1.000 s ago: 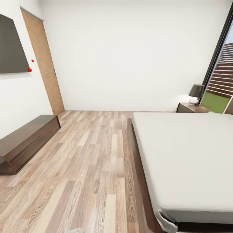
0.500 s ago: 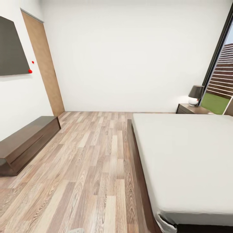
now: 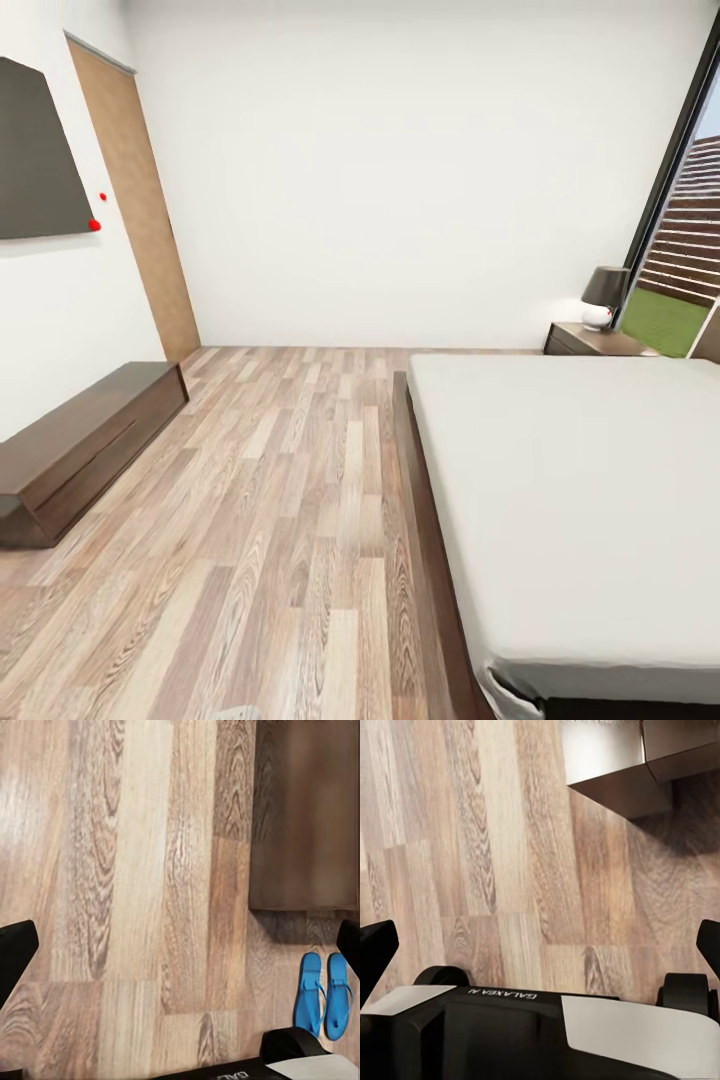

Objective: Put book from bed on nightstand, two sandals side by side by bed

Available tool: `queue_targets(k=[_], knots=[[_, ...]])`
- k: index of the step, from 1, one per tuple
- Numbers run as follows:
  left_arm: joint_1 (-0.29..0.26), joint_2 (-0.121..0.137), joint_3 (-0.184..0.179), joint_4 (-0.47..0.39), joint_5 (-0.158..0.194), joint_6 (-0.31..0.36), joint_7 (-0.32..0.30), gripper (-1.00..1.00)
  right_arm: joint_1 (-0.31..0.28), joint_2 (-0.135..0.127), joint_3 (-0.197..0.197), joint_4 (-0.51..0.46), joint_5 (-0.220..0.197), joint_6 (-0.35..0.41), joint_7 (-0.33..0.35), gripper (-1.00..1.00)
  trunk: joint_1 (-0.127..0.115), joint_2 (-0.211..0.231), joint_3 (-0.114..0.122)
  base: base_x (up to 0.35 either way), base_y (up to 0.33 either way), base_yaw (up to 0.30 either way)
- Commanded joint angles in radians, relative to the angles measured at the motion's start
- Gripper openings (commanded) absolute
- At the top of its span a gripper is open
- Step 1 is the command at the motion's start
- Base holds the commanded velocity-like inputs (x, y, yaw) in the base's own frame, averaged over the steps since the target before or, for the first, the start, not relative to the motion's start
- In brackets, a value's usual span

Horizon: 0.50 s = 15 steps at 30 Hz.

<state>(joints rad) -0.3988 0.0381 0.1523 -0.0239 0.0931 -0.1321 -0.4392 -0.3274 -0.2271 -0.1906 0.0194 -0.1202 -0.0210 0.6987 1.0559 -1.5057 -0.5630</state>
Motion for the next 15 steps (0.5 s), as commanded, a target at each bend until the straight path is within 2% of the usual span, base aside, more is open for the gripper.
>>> queue_targets(k=[1, 15], knots=[[-0.001, 0.000, 0.000, 0.002, 0.010, 0.000, -0.006, 1.00, -0.001, 0.000, 0.003, 0.002, -0.009, -0.002, 0.004, 1.00, -0.004, 0.007, 0.002, 0.000, 0.000, 0.000], [-0.001, 0.000, 0.000, 0.001, 0.010, 0.000, -0.006, 1.00, -0.001, -0.001, 0.003, 0.002, -0.009, -0.002, 0.004, 1.00, -0.058, 0.105, 0.046, 0.000, 0.000, 0.000]])
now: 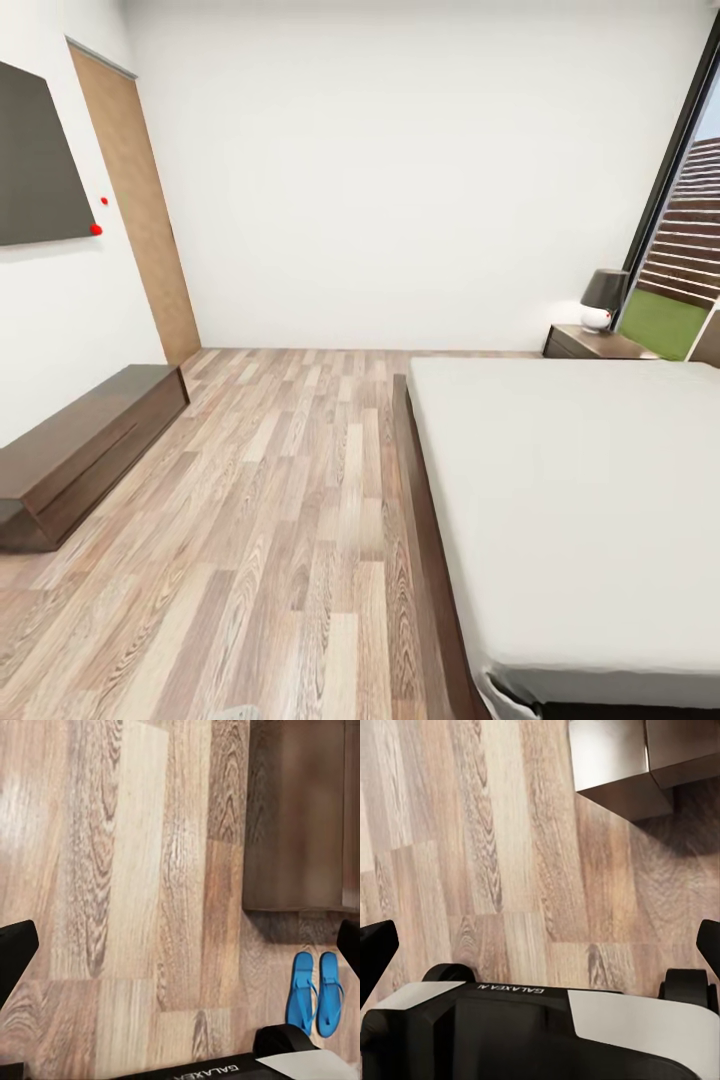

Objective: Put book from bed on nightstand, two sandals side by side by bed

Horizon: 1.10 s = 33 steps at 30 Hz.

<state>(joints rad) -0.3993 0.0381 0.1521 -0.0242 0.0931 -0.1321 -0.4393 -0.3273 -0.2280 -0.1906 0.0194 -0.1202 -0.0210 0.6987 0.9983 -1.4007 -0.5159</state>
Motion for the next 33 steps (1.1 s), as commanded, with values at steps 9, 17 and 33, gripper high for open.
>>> queue_targets(k=[9, 17, 33], knots=[[-0.001, 0.000, 0.000, 0.002, 0.010, 0.000, -0.006, 1.00, -0.001, 0.000, 0.003, 0.002, -0.009, -0.002, 0.004, 1.00, -0.035, 0.063, 0.027, 0.000, 0.000, 0.000], [-0.001, 0.000, 0.000, 0.001, 0.010, 0.000, -0.006, 1.00, -0.001, 0.001, 0.003, 0.002, -0.009, -0.002, 0.004, 1.00, -0.065, 0.119, 0.052, 0.000, 0.000, 0.000], [-0.001, 0.000, 0.001, 0.001, 0.010, 0.000, -0.006, 1.00, -0.001, 0.001, 0.003, 0.002, -0.009, -0.002, 0.004, 1.00, -0.127, 0.231, 0.103, 0.000, 0.000, 0.000]])
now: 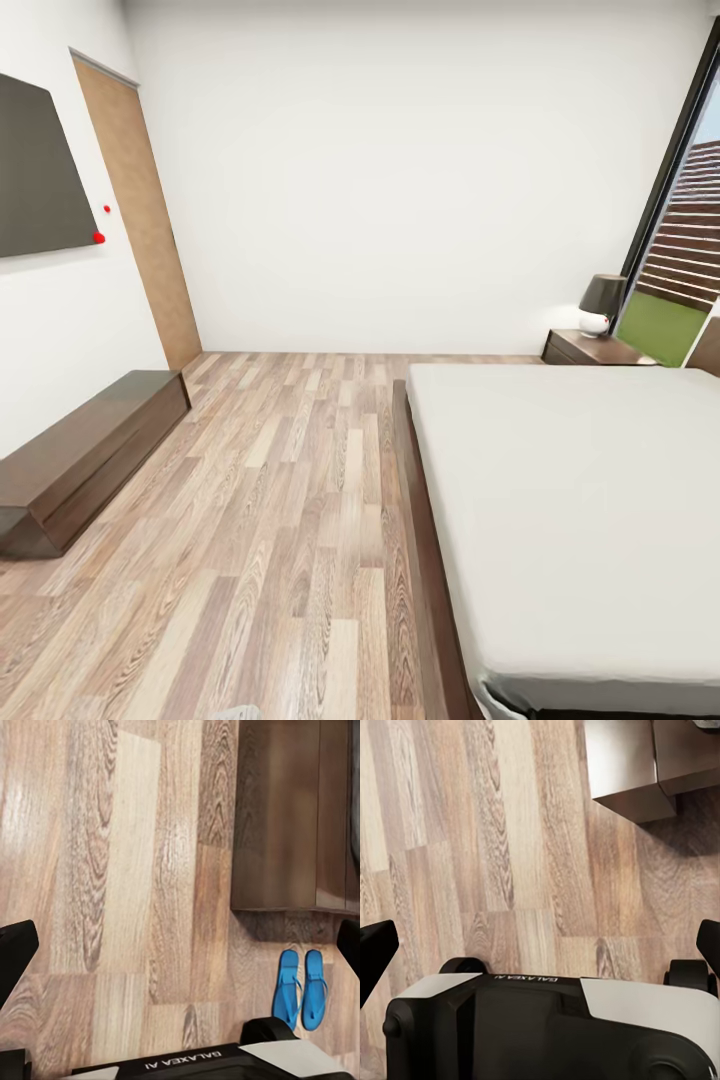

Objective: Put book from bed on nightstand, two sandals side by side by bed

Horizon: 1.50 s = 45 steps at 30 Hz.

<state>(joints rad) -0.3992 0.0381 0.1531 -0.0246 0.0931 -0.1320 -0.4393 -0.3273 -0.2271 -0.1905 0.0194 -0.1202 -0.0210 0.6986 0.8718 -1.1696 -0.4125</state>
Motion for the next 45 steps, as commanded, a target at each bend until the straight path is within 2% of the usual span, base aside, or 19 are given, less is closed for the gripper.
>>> queue_targets(k=[1, 20, 26, 30, 32, 33, 34, 35, 37, 41, 45], knots=[[-0.001, 0.000, 0.000, 0.002, 0.010, 0.000, -0.006, 1.00, -0.001, 0.000, 0.003, 0.002, -0.009, -0.002, 0.004, 1.00, -0.004, 0.007, 0.002, 0.000, 0.000, 0.000], [0.000, -0.001, -0.001, 0.003, 0.010, 0.001, -0.005, 1.00, -0.001, 0.005, 0.002, 0.000, -0.017, 0.004, 0.005, 1.00, -0.077, 0.140, 0.062, 0.000, 0.000, 0.000], [0.000, -0.012, -0.001, 0.003, 0.012, 0.003, -0.004, 1.00, -0.001, 0.005, 0.001, 0.001, -0.018, 0.003, 0.004, 1.00, -0.100, 0.182, 0.080, 0.000, 0.000, 0.000], [0.030, -0.012, -0.002, 0.003, 0.012, 0.004, -0.004, 1.00, -0.001, 0.004, 0.000, 0.001, -0.018, 0.003, 0.004, 1.00, -0.115, 0.210, 0.093, 0.000, 0.000, 0.000], [0.064, -0.012, -0.013, 0.002, 0.004, 0.002, -0.003, 1.00, -0.001, 0.003, 0.000, 0.001, -0.018, 0.004, 0.004, 1.00, -0.123, 0.224, 0.099, 0.000, 0.000, 0.000], [0.081, -0.012, -0.030, 0.002, -0.012, 0.002, -0.001, 1.00, -0.001, 0.003, 0.000, 0.001, -0.018, 0.004, 0.004, 1.00, -0.127, 0.231, 0.102, 0.000, 0.000, 0.000], [0.093, -0.011, -0.055, 0.002, -0.036, 0.001, 0.002, 1.00, -0.001, 0.003, 0.000, 0.001, -0.018, 0.004, 0.004, 1.00, -0.130, 0.238, 0.106, 0.000, 0.000, 0.000], [0.103, -0.010, -0.095, 0.002, -0.075, 0.000, 0.008, 1.00, -0.001, 0.003, 0.000, 0.001, -0.018, 0.004, 0.004, 1.00, -0.134, 0.245, 0.109, 0.000, 0.000, 0.000], [0.110, -0.010, -0.127, 0.002, -0.112, 0.000, 0.012, 1.00, -0.001, 0.003, 0.000, 0.001, -0.018, 0.003, 0.004, 1.00, -0.142, 0.259, 0.115, 0.000, 0.000, 0.000], [0.113, -0.013, -0.145, 0.003, -0.131, 0.001, 0.042, 1.00, -0.001, 0.002, 0.000, 0.001, -0.018, 0.004, 0.004, 1.00, -0.157, 0.287, 0.127, 0.000, 0.000, 0.000], [0.114, -0.013, -0.148, 0.003, -0.132, 0.000, 0.094, 1.00, -0.001, 0.000, -0.001, 0.000, -0.018, 0.003, 0.004, 1.00, -0.173, 0.315, 0.140, 0.000, 0.000, 0.000]])
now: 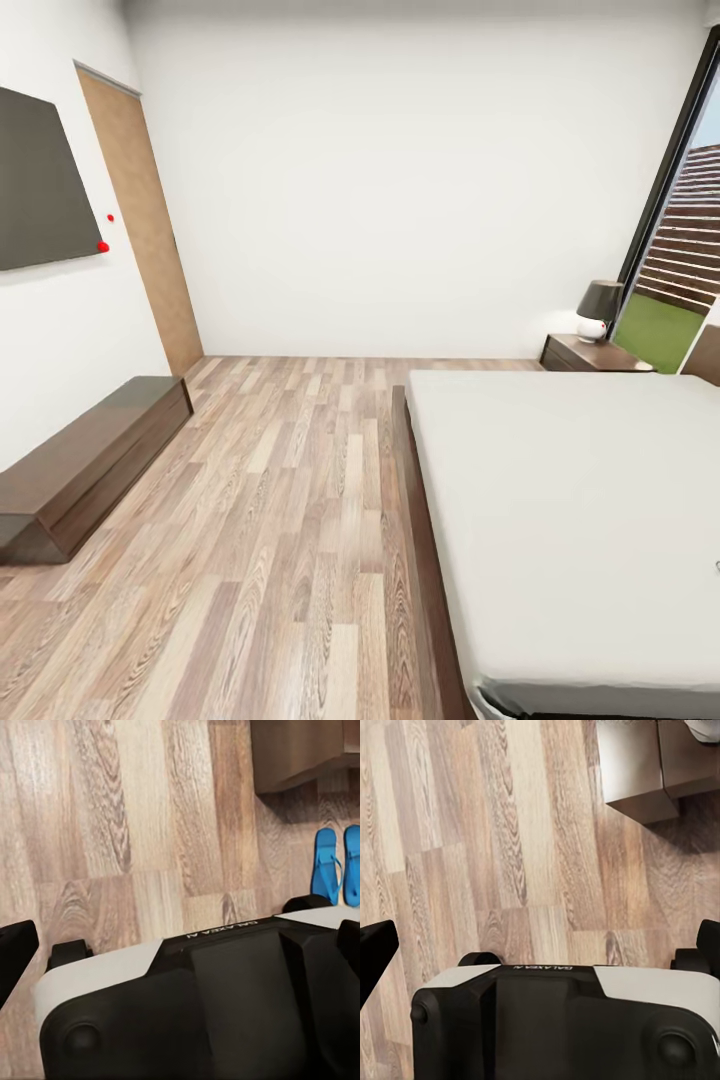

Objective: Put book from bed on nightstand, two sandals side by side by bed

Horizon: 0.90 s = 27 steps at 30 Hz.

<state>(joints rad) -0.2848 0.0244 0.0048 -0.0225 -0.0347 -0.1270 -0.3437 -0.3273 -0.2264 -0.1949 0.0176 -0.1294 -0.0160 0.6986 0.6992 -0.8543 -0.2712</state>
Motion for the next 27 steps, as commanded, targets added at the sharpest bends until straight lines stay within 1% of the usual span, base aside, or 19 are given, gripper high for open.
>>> queue_targets(k=[1, 7, 27], knots=[[-0.001, 0.000, 0.001, 0.001, -0.003, -0.005, 0.005, 1.00, -0.001, -0.001, 0.003, 0.002, -0.009, -0.002, 0.004, 1.00, -0.004, 0.006, 0.002, 0.000, 0.000, 0.000], [-0.001, 0.000, 0.005, 0.001, 0.001, -0.006, 0.016, 1.00, -0.001, -0.006, 0.002, 0.001, -0.009, -0.002, 0.004, 1.00, -0.027, 0.048, 0.021, 0.000, 0.000, 0.000], [-0.001, 0.000, 0.004, 0.002, 0.001, -0.005, 0.017, 1.00, -0.001, -0.008, 0.003, 0.001, -0.007, -0.007, 0.004, 1.00, -0.103, 0.188, 0.083, 0.000, 0.000, 0.000]])
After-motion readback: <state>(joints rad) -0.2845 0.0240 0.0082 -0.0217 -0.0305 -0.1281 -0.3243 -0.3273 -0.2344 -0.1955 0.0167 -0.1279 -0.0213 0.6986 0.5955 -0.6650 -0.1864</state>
